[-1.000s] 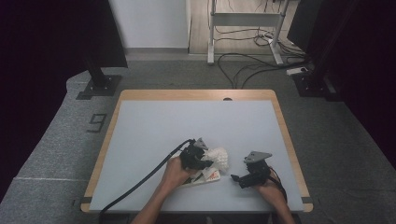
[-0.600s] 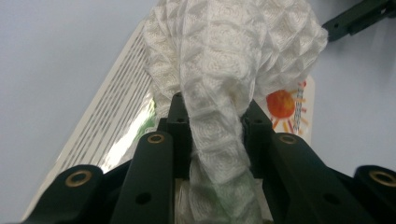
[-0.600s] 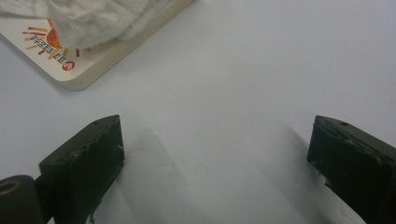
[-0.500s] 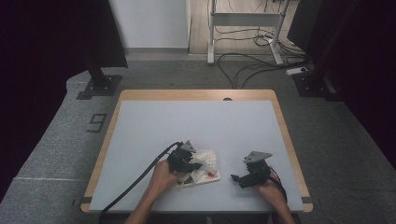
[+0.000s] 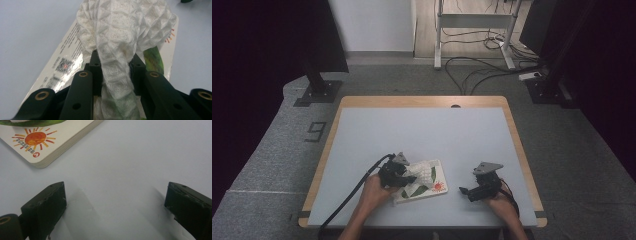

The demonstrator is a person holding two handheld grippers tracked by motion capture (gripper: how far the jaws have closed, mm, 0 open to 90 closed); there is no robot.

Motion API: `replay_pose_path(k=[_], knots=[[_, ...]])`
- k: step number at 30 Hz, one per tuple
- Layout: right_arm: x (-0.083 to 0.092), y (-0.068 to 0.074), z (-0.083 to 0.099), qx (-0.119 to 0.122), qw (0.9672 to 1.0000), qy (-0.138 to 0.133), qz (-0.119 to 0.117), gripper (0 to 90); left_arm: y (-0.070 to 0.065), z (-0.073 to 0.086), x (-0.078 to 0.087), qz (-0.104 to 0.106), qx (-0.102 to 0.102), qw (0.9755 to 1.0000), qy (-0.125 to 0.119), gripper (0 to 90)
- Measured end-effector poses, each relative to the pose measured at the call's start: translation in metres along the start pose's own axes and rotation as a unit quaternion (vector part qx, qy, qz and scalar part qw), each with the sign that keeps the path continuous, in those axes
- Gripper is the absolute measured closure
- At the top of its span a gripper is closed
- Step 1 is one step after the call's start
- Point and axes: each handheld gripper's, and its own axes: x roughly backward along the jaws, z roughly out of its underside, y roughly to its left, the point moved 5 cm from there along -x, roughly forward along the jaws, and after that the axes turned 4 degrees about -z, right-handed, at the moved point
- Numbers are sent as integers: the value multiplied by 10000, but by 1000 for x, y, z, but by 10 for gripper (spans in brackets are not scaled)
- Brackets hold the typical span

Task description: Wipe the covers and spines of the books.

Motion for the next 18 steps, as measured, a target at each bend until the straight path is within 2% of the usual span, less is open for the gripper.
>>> replay_pose_path(k=[18], knots=[[0, 0, 0, 0, 10000, -1, 1, 30, 14, 32, 27, -180, 288, 9994, -27, 700]])
